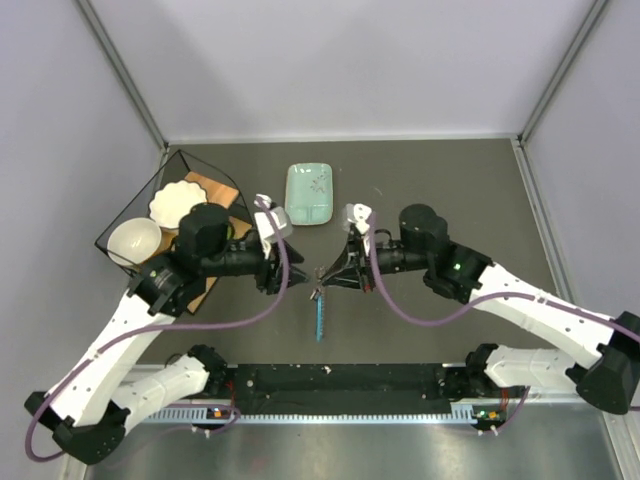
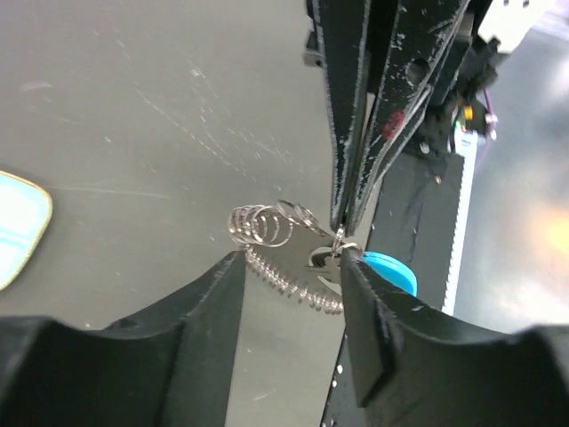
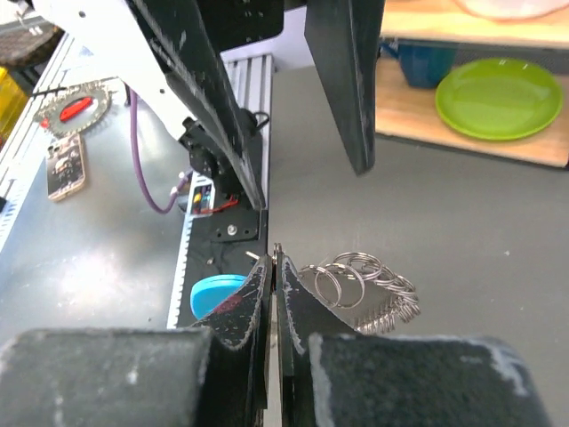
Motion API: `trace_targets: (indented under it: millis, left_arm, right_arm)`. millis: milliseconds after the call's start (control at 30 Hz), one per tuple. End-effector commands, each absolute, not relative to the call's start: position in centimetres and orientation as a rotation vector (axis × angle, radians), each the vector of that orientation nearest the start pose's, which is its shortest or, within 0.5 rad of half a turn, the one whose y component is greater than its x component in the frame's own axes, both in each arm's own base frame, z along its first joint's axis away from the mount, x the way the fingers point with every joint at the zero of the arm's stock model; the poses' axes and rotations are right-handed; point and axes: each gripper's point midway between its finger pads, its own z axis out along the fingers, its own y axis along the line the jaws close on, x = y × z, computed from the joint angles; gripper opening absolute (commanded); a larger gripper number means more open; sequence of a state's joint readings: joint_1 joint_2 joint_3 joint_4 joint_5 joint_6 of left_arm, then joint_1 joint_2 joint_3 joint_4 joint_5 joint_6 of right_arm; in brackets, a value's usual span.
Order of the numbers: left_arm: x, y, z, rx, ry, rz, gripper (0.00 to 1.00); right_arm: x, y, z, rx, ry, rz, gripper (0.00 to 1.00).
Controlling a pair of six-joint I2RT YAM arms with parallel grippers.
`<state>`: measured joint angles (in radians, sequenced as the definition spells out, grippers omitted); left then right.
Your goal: Remove the keys from the keyring
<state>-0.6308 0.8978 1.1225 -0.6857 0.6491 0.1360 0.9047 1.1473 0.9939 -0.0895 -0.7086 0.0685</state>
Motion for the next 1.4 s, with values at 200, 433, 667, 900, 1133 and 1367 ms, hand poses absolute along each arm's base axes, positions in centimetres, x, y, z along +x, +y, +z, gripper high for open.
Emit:
trace_targets:
  millis: [200, 433, 667, 900, 1133, 1367]
  left_arm:
    - [14.3, -22.5, 39.1, 0.966, 1.395, -0.963, 0.54]
    - [13.2, -22.8, 41.3, 0.910, 1.286, -1.050, 0.51]
    - [12.3, -23.3, 42.2, 0.886, 1.211, -1.146, 0.47]
    - [11.8, -24.2, 41.8, 0.934, 1.177, -1.213, 0.49]
    - [11.8, -24.7, 42.2, 0.959, 1.112, -1.225, 0.55]
    - [12.4, -25.3, 42.1, 0.959, 1.094, -1.227, 0.55]
  right_arm:
    - [13.6, 32.9, 39.6, -0.943, 1.011, 1.292, 0.00]
    - [12.9, 31.4, 43.0, -0.775, 0.819, 1.393, 0.00]
    - [11.2, 29.5, 45.5, -0.660, 0.621, 1.529, 0.00]
    - [10.9, 28.9, 46.4, -0.616, 0.559, 1.598, 0.00]
    - [11.1, 28.7, 46.5, -0.586, 0.552, 1.599, 0.00]
    - [11.9, 28.6, 46.9, -0.528, 0.544, 1.608, 0.00]
